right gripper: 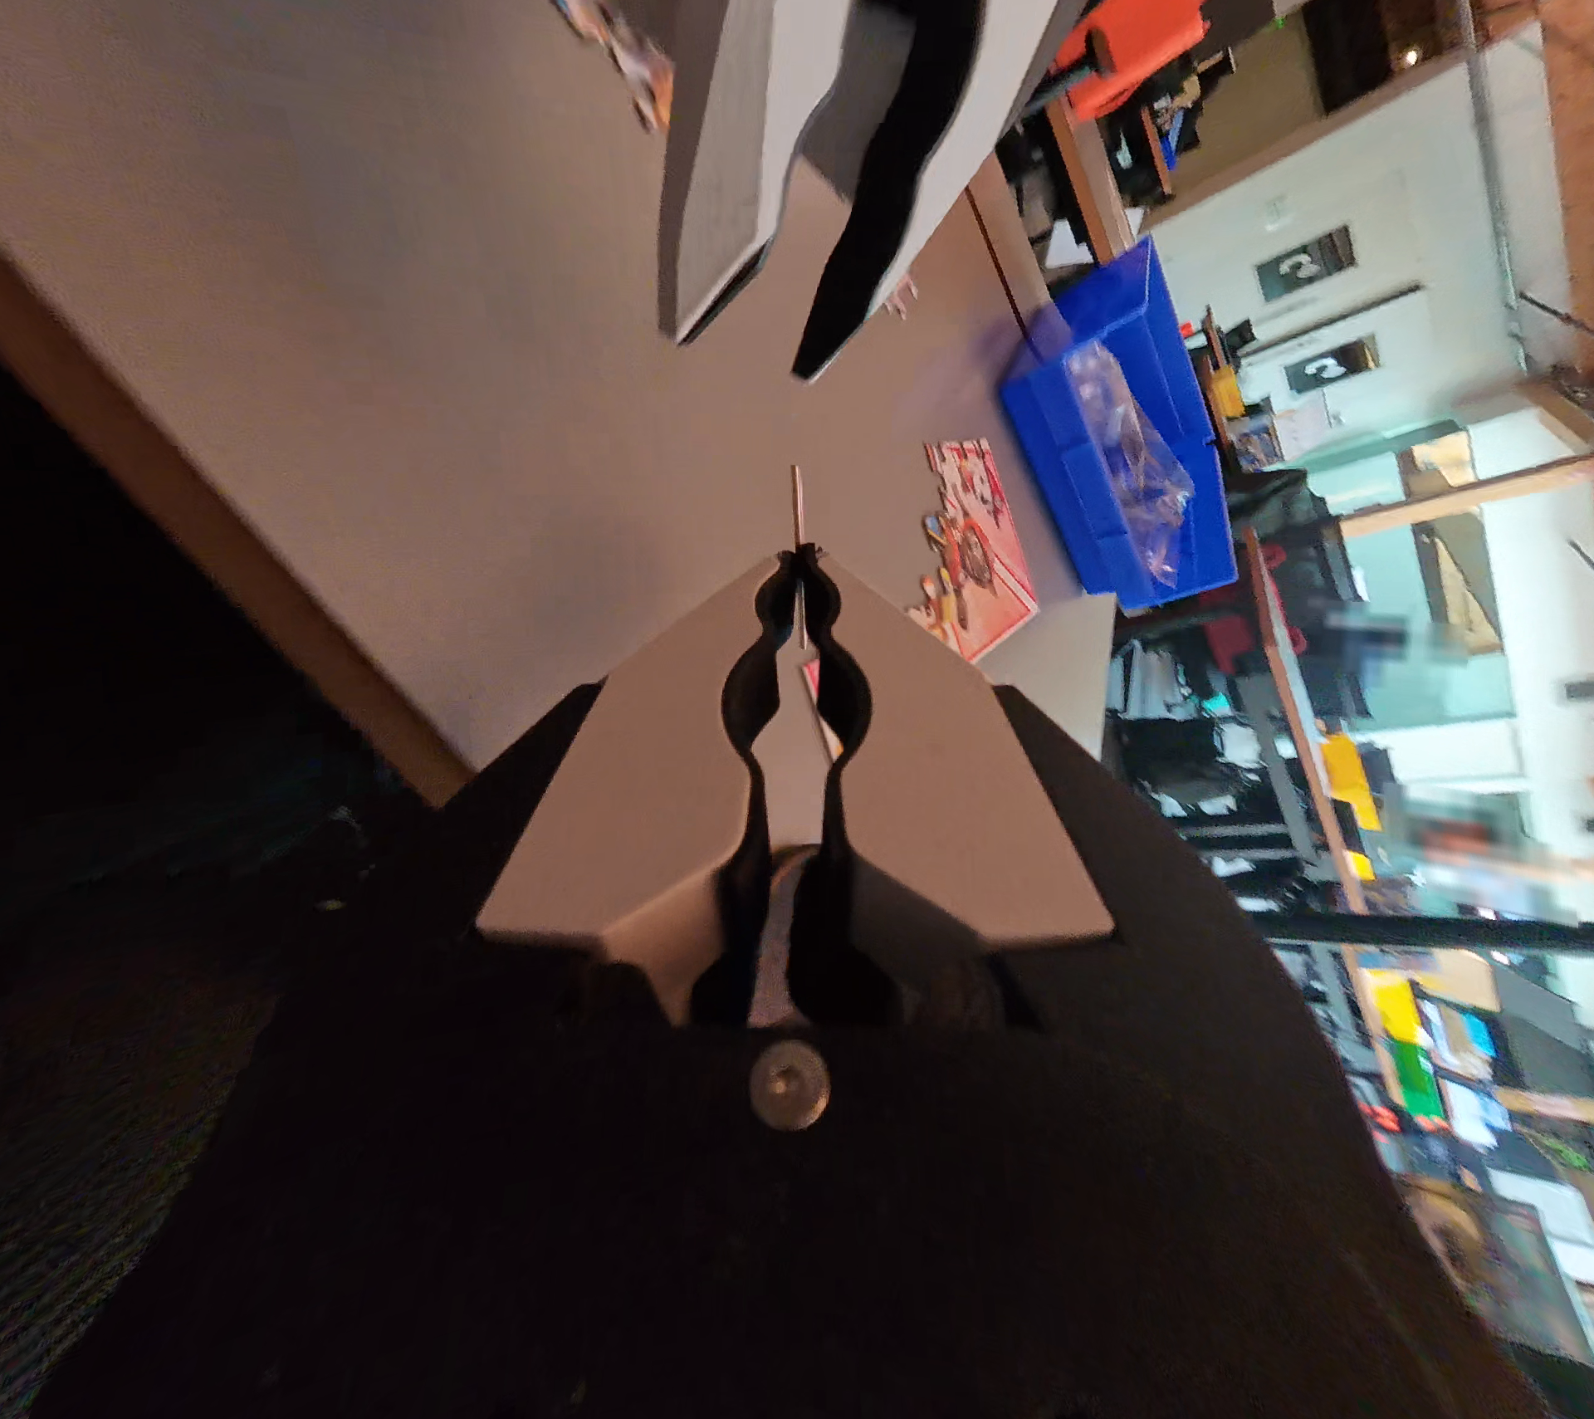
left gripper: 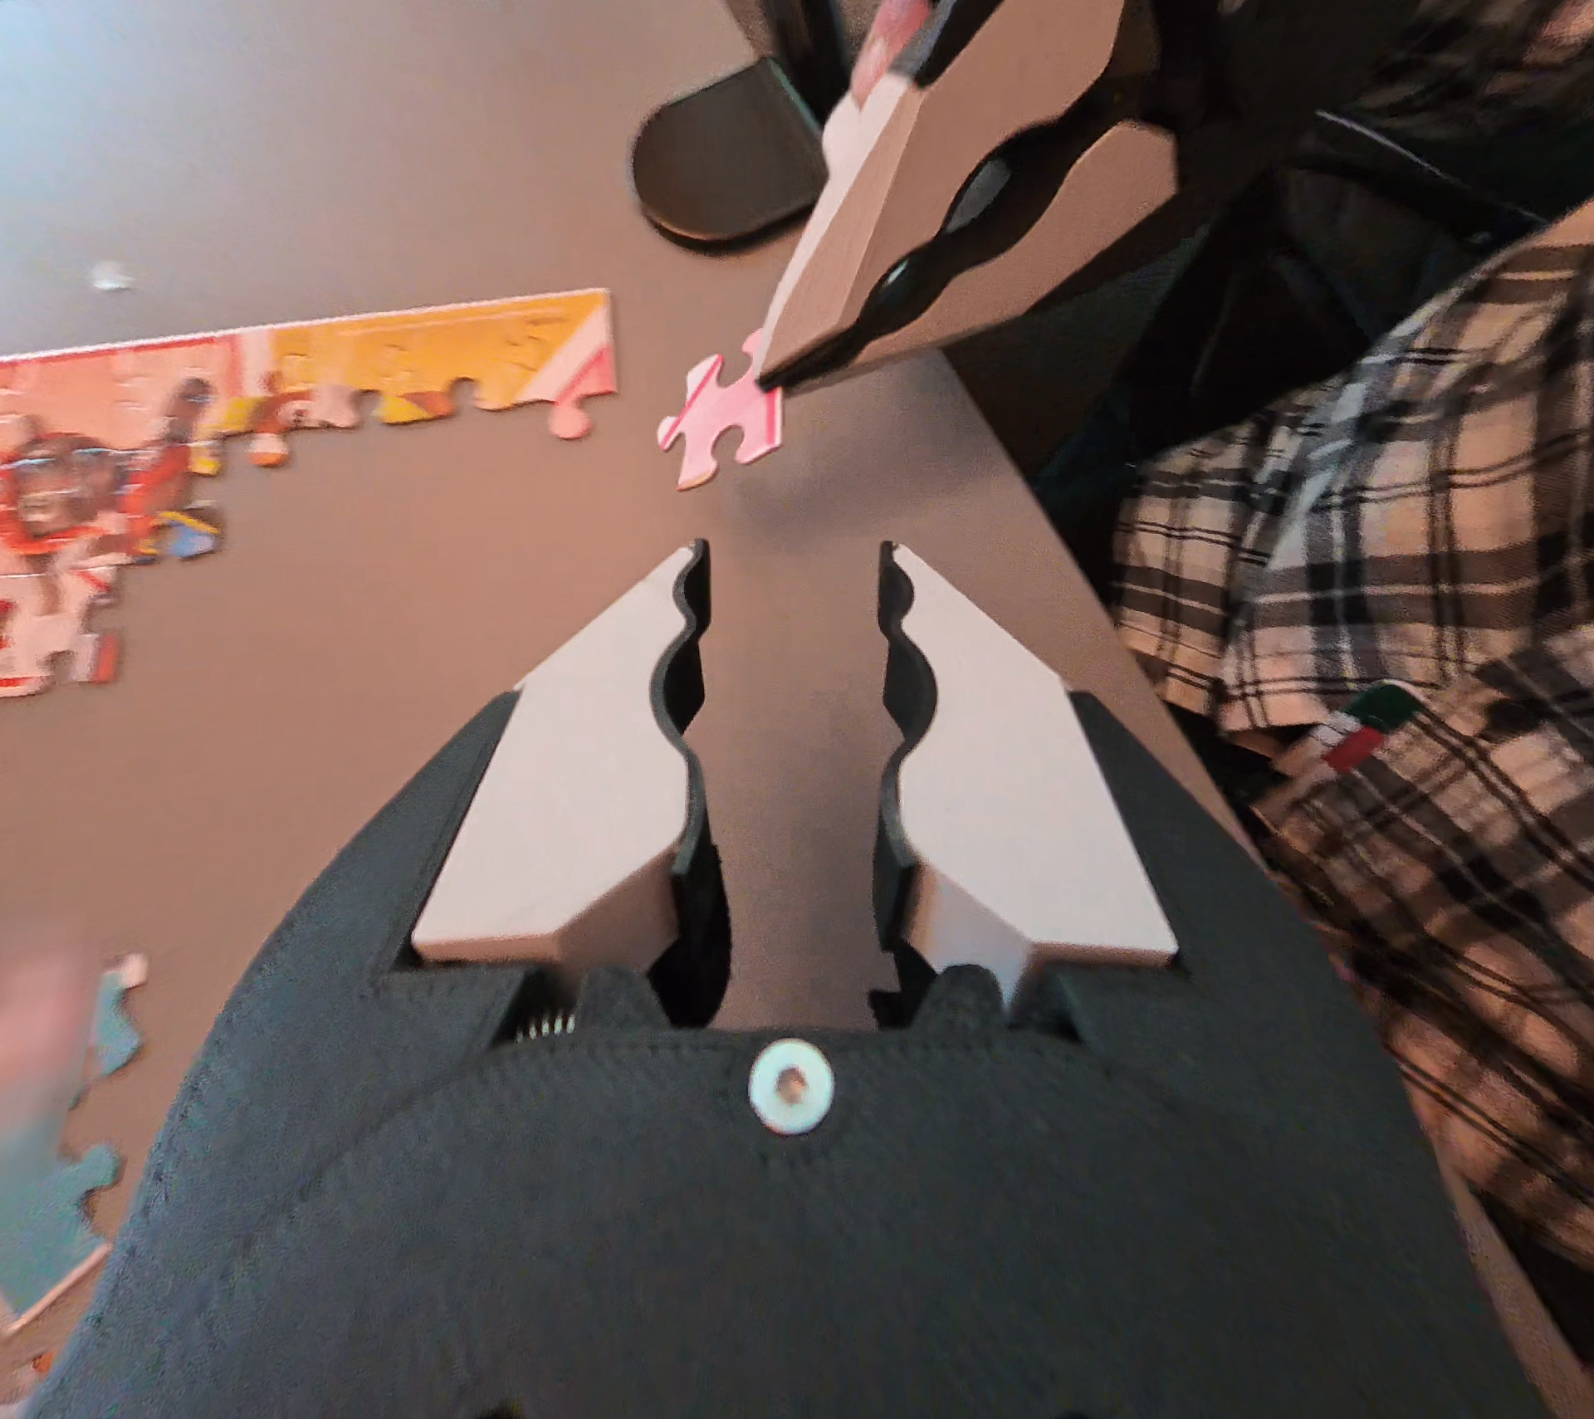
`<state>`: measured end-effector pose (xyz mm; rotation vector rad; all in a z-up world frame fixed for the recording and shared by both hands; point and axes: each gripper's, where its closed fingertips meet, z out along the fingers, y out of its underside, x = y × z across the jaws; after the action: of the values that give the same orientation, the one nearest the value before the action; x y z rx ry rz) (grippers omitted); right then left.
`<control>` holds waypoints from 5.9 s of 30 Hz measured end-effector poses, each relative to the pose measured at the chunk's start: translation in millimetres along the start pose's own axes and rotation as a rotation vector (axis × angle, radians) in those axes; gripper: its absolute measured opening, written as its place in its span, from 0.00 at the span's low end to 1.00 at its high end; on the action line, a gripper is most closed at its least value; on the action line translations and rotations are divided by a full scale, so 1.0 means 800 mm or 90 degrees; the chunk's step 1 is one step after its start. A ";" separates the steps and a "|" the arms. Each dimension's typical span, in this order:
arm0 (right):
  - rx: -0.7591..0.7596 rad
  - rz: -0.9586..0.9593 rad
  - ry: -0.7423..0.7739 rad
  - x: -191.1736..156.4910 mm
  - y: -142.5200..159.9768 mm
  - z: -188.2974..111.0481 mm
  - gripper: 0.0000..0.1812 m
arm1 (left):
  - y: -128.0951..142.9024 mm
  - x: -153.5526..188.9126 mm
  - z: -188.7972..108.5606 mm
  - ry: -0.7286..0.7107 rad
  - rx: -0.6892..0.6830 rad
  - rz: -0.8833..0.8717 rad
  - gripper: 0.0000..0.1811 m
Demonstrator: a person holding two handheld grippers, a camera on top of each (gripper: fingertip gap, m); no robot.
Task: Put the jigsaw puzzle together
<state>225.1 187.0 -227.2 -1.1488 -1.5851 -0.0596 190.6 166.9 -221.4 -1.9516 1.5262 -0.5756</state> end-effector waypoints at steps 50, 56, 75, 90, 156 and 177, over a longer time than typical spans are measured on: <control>-0.077 0.174 -0.206 -0.005 0.059 0.046 0.06 | 0.016 -0.062 0.079 0.079 -0.182 0.068 0.17; -0.055 0.263 -0.220 0.018 0.060 0.053 0.02 | 0.016 -0.061 0.079 0.076 -0.187 0.071 0.17; -0.120 0.294 -0.255 0.019 0.081 0.085 0.00 | 0.018 -0.065 0.078 0.055 -0.196 0.071 0.22; -0.121 0.293 -0.295 0.007 0.073 0.070 0.00 | 0.019 -0.051 0.076 0.077 -0.208 0.088 0.23; -0.129 0.341 -0.280 0.020 0.087 0.085 0.00 | 0.017 -0.060 0.076 0.068 -0.224 0.093 0.24; -0.154 0.383 -0.276 0.029 0.105 0.075 0.00 | 0.009 -0.062 0.084 0.064 -0.221 0.087 0.26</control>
<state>241.3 279.8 -274.8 -1.8842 -1.5561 0.4302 217.6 225.8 -274.5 -2.0725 1.9104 -0.3744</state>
